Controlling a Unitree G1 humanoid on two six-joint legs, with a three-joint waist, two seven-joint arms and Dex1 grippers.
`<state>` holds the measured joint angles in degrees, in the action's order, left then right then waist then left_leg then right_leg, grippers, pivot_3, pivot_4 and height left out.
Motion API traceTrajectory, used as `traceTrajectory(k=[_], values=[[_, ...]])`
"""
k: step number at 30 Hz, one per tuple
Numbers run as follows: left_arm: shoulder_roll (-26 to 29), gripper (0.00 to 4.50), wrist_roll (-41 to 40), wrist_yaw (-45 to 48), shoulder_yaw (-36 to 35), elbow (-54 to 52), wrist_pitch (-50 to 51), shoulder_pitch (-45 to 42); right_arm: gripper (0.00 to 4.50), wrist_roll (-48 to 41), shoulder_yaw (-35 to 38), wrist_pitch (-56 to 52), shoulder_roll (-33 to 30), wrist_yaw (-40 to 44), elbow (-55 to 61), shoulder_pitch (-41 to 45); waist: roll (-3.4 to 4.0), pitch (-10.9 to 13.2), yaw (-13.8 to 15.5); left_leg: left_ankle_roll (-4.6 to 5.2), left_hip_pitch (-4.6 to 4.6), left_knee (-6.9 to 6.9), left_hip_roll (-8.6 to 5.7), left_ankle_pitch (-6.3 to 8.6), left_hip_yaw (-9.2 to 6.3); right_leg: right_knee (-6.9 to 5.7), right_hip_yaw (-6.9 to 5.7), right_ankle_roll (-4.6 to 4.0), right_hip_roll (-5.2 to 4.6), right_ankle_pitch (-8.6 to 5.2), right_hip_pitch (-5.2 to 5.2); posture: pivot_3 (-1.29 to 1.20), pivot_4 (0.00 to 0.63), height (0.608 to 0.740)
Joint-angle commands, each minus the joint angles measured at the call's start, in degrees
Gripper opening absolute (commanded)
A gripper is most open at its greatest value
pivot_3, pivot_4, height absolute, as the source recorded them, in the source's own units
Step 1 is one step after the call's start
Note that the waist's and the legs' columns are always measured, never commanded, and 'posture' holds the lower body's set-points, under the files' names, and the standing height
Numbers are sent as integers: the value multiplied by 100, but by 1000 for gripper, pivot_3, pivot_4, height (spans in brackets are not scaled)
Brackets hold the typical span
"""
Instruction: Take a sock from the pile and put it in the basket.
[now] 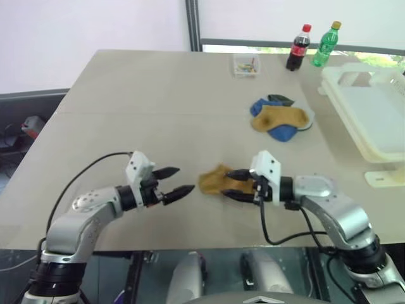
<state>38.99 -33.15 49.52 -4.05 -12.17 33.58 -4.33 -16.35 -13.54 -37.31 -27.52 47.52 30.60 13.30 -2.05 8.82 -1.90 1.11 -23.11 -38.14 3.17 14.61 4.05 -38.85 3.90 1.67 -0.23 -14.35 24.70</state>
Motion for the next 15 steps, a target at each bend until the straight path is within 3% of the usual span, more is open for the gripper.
traceTrajectory(k=[1,8,12,15], values=[[-68,4500,141,-40,141,111,22,-249,2230,-68,553,157,-353,-102,532,-453,-2,-1,10,0,-1,0,0,0,0,0,0,0,0,0,0,0,150,740],[-321,4500,624,62,746,725,-20,-832,2230,-68,1656,572,-1143,-100,1126,-1866,0,-3,113,0,8,-11,-3,0,2,0,-3,2,5,-1,-17,0,150,740],[-432,3330,796,328,1005,1043,-174,-1112,2290,-139,1873,498,-1203,-299,1419,-2134,1,-3,97,0,30,-13,-1,0,1,1,-5,16,7,-10,-39,0,150,740],[-561,2102,917,437,1159,1199,-283,-1255,2290,-209,2033,498,-1202,-382,1560,-2281,1,-4,111,1,33,-17,-2,1,0,2,-3,20,6,-12,-45,0,150,740]])
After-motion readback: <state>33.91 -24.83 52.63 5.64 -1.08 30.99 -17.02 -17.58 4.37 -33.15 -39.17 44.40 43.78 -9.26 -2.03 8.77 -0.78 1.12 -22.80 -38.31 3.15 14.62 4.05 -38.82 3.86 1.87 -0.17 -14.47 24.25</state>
